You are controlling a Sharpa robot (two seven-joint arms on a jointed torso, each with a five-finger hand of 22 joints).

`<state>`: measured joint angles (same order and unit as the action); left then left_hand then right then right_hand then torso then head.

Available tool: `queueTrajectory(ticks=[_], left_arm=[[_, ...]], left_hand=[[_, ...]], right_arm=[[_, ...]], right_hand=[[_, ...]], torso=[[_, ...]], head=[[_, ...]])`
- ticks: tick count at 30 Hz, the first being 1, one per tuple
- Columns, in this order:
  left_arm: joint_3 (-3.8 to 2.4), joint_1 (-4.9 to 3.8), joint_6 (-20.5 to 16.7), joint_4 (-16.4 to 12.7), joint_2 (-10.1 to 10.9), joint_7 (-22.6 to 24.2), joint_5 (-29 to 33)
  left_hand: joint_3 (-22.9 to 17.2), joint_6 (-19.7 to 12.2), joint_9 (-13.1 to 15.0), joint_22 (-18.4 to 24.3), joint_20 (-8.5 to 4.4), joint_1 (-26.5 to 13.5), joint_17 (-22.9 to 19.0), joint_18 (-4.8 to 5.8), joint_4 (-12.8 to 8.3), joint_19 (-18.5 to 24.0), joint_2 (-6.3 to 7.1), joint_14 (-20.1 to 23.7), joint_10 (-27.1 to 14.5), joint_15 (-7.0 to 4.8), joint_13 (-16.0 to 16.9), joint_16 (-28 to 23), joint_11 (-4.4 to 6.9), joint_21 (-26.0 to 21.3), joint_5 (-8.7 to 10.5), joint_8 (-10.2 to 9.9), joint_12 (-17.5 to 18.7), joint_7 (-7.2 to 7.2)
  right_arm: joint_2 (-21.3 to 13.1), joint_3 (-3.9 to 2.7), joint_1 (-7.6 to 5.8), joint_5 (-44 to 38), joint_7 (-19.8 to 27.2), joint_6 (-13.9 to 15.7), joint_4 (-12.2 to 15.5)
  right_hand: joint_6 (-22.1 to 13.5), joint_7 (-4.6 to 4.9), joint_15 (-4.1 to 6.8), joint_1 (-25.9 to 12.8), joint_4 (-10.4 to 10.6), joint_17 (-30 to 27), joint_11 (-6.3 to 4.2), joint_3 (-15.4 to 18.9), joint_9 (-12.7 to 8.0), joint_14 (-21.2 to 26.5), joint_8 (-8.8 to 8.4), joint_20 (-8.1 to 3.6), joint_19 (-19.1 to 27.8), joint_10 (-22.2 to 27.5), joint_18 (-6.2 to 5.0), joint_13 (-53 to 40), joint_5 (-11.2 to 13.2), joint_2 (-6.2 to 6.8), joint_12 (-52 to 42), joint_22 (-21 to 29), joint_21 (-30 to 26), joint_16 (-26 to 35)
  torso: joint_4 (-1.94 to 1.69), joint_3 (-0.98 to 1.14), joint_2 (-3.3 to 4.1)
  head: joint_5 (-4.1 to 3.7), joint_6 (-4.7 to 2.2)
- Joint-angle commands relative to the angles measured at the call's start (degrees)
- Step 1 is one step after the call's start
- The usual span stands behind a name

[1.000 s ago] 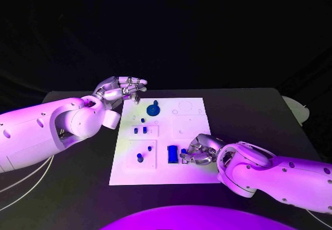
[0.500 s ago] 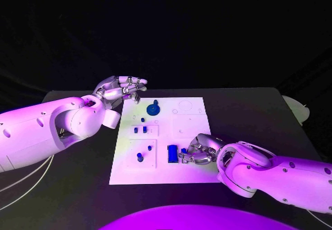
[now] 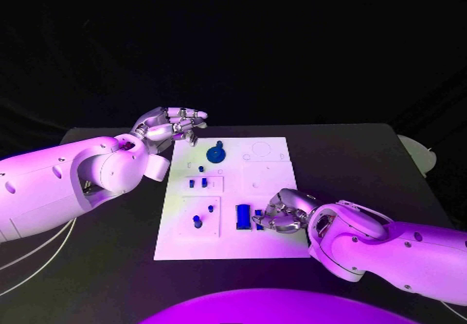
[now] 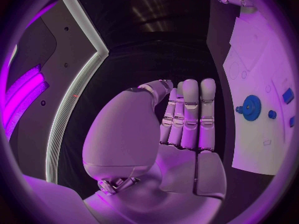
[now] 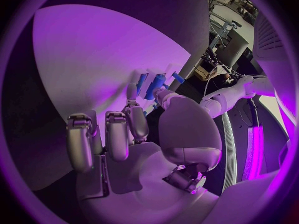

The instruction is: Assemble the parts on the task board

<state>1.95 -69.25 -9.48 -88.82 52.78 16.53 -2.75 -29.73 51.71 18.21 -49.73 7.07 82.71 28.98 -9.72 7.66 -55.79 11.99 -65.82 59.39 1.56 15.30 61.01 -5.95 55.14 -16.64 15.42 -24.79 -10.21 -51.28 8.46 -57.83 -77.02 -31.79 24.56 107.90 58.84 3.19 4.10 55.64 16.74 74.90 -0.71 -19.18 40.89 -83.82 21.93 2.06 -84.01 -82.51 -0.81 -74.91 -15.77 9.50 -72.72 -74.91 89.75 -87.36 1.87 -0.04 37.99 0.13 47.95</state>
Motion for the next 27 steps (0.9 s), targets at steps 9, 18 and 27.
queueTrajectory(ticks=[9,18,27], left_arm=[[-0.04,-0.04,0.92,-0.13,-0.04,0.27,0.26],[-0.04,-0.04,0.99,-0.08,-0.05,0.26,0.26],[-0.04,-0.03,1.01,-0.08,-0.07,0.24,0.26]], left_hand=[[-0.2,-0.32,0.09,0.07,0.08,-0.14,-0.07,-0.38,0.03,0.23,-0.49,0.49,-0.48,0.1,0.07,-0.31,0.09,-0.27,-0.38,-0.27,-0.33,0.02],[-0.22,-0.33,0.1,0.09,0.08,-0.2,-0.08,-0.38,0.07,0.22,-0.55,0.49,-0.54,0.12,0.08,-0.31,0.08,-0.31,-0.39,-0.27,-0.38,0.01],[-0.22,-0.33,0.1,0.09,0.08,-0.2,-0.08,-0.38,0.07,0.22,-0.55,0.49,-0.54,0.12,0.08,-0.31,0.08,-0.31,-0.39,-0.27,-0.38,0.01]], right_arm=[[-0.87,0.01,0.09,-2.03,1.01,-1.01,0.35],[-0.68,0.01,0.16,-1.97,1.76,-2.03,0.19],[0.61,0.01,0.19,-2.37,1.21,-2.12,-1.23]], right_hand=[[0.17,0.0,0.38,5.98,-1.38,9.75,-0.26,0.1,-0.16,-5.05,-0.24,-0.2,-5.99,-0.28,0.81,-3.96,-1.03,0.1,-0.29,-15.09,0.25,0.02],[0.25,0.03,0.34,11.76,-1.78,9.87,-0.23,0.29,-0.54,-5.07,-0.46,-0.17,-5.99,-0.25,0.81,-4.01,5.14,0.93,-0.18,-15.09,0.25,-0.03],[0.31,0.04,0.34,11.84,-1.64,9.89,-0.22,0.3,-0.57,-5.08,-0.45,-0.16,-5.99,-0.29,0.81,-4.07,5.29,0.83,-0.26,-15.09,0.25,-0.04]], torso=[[0.0,-0.02,-0.01],[-0.02,-0.08,-0.03],[-0.1,-0.1,0.01]], head=[[0.0,0.06],[0.0,-0.05],[-0.08,-0.11]])
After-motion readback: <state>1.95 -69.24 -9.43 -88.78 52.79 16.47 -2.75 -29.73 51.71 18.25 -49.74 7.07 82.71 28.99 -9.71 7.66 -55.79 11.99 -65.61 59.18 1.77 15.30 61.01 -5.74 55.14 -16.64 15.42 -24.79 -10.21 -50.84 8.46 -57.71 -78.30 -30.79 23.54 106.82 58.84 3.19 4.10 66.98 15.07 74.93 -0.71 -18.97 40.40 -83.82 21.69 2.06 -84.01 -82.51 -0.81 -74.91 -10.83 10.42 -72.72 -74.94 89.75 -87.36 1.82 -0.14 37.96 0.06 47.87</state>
